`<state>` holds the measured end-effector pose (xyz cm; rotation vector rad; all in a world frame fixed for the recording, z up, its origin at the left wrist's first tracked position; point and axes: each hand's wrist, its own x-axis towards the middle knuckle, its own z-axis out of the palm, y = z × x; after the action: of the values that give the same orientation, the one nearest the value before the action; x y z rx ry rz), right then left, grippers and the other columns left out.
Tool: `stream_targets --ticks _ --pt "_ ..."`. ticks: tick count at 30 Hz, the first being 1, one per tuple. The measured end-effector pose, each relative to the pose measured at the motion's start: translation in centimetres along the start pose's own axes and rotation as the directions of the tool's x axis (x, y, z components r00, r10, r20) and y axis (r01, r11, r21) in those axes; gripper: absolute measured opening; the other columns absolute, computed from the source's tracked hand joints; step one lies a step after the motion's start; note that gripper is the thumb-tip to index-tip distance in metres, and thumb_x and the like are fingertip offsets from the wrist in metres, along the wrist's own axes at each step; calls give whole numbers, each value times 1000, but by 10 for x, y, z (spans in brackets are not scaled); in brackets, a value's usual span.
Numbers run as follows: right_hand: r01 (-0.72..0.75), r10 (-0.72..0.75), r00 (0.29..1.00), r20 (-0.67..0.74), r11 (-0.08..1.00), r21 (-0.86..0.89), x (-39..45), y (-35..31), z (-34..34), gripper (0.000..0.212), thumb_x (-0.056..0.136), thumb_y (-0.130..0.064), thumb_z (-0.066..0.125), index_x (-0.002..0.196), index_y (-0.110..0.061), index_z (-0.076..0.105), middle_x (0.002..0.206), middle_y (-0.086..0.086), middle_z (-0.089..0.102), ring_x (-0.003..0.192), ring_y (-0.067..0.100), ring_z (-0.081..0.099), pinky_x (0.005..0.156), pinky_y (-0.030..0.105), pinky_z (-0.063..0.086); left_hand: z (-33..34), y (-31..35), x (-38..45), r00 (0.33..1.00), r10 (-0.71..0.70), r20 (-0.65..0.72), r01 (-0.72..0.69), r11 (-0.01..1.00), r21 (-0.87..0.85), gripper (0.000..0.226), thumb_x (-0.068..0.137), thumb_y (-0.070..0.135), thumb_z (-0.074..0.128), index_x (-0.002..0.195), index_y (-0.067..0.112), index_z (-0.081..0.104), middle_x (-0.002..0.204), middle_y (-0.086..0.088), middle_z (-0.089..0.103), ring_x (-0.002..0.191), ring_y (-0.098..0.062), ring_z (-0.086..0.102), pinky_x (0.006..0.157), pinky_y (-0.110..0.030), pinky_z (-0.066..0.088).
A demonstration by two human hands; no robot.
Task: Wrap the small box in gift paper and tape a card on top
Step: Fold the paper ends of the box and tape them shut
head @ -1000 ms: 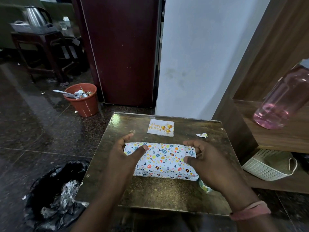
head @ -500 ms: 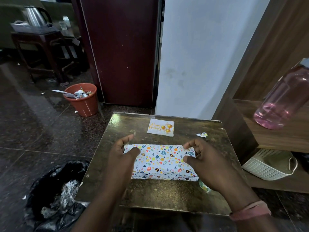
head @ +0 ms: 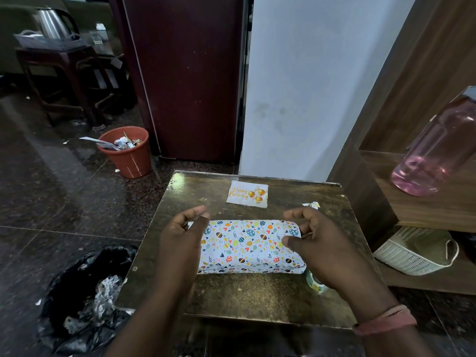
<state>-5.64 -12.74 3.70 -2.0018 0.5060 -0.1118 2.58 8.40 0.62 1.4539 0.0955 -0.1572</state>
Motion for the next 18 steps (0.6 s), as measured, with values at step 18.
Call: stream_targets --ticks 18 --pt "27 -24 1000 -18 985 171 -1 -6 -1 46 86 17 54 101 -25 63 64 -13 63 49 13 35 46 28 28 0 3 2 991 32 132 -19 995 -100 52 89 -17 59 130 14 65 108 -5 79 91 -12 75 69 -18 57"
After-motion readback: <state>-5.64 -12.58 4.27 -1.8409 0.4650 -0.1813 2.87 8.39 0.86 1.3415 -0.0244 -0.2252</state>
